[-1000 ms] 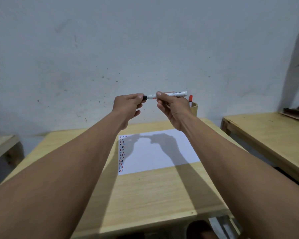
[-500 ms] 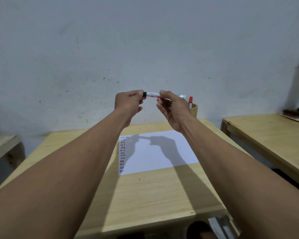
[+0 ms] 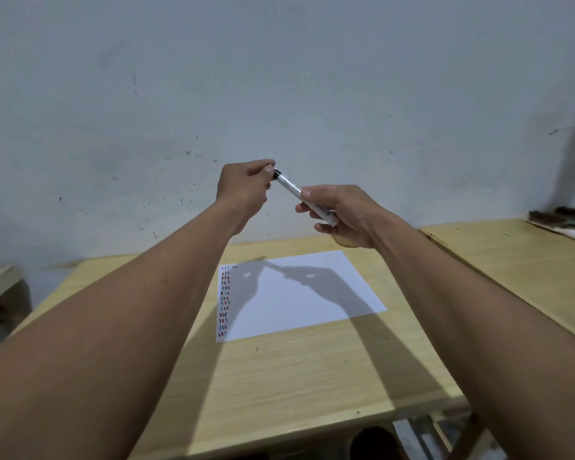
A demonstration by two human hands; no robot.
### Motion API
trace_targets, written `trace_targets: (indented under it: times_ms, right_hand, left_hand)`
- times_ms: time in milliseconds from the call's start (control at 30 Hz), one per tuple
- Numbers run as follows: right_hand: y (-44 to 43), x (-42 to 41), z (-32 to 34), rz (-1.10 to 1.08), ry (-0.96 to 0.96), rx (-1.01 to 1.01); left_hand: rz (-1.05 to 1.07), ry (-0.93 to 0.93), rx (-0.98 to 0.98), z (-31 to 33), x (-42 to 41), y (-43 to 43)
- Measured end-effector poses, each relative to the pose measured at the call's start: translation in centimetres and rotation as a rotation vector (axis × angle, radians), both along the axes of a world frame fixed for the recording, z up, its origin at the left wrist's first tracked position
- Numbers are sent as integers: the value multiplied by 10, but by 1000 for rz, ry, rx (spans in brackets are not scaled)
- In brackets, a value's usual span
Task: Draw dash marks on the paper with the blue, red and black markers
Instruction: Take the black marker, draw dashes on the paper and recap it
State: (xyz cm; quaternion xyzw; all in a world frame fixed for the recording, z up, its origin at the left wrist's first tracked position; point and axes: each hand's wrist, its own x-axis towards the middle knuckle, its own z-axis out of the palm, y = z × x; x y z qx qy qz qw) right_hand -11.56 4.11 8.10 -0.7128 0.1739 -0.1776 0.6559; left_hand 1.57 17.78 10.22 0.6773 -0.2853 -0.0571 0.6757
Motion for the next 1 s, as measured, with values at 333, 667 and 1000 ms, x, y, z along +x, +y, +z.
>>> trace_targets:
  times_ms: [333, 667, 1000]
  right_hand:
    - [-32, -6, 10, -178, 4, -353]
    - [-100, -10, 11, -356, 68, -521]
    - [-157, 24, 10, -467, 34, -667]
  left_hand:
    - [-64, -79, 24, 4, -13, -55]
    - [-56, -146, 234, -39, -13, -119]
    - [-146, -114, 452, -100, -10, -187]
